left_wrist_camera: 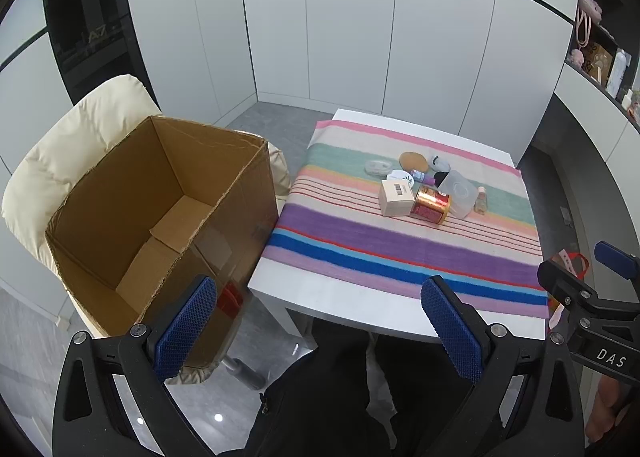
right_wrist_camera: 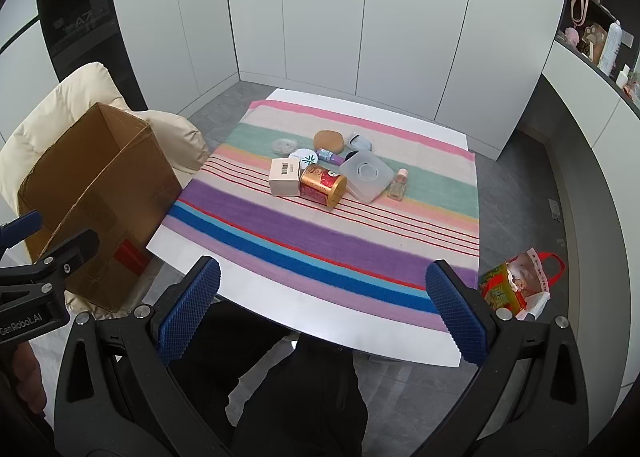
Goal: Organize objects
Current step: 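Move both tools toward the objects on the striped towel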
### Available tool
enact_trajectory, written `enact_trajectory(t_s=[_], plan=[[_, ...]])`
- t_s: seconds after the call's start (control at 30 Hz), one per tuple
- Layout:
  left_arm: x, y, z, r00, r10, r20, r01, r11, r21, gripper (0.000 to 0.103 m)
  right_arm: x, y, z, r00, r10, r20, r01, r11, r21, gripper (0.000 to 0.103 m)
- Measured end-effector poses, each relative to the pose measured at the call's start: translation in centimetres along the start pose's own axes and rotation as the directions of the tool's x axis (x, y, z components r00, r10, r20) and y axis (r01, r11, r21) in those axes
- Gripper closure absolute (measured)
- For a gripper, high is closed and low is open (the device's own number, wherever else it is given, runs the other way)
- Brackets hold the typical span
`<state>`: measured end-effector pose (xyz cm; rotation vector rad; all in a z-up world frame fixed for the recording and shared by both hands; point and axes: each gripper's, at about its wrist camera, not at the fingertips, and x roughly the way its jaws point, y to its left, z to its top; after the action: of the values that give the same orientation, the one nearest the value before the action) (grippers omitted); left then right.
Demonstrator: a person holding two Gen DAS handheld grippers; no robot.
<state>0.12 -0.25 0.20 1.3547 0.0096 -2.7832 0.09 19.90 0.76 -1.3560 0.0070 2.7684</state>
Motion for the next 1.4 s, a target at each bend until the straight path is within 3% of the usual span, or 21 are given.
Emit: enact_trajectory(t_s=[1.4], plan=[[0.39,0.09,-0.22,1.0,0.014,-0.028,-0.014,1.0,-0.019,0.0,0.07,-0.19,0.11,1.0,-0.001,-0.005,0.001,1.0,0.013,0.0]])
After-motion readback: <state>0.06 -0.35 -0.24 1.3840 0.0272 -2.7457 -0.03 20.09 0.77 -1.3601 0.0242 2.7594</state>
